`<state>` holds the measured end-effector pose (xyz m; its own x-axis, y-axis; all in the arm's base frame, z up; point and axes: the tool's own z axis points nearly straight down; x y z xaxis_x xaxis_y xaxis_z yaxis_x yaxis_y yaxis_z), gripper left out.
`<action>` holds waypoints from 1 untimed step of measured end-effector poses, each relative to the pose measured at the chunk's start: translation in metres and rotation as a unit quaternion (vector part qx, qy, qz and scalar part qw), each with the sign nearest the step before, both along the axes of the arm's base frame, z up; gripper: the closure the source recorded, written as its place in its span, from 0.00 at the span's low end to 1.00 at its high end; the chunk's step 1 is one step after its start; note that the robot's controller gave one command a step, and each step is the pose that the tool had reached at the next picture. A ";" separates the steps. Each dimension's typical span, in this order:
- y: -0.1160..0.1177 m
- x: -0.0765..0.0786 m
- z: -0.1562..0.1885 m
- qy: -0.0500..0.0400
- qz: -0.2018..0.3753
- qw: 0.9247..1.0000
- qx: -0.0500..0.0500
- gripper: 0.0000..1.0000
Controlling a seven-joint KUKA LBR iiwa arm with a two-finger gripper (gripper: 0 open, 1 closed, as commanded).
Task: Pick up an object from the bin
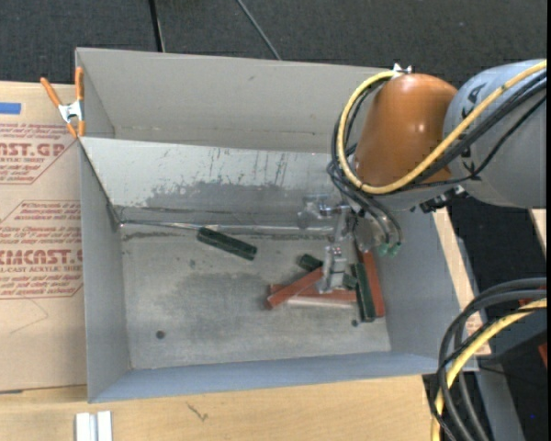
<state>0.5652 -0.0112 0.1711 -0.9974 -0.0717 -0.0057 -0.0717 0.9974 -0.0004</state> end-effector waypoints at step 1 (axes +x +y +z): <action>-0.001 -0.041 -0.013 0.004 0.083 0.997 0.000 0.00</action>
Offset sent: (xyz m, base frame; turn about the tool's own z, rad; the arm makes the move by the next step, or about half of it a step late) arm -0.0054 -0.0124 -0.0487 -0.0595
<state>0.5238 -0.0118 0.1584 -0.9717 -0.2361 0.0018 -0.2361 0.9717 0.0010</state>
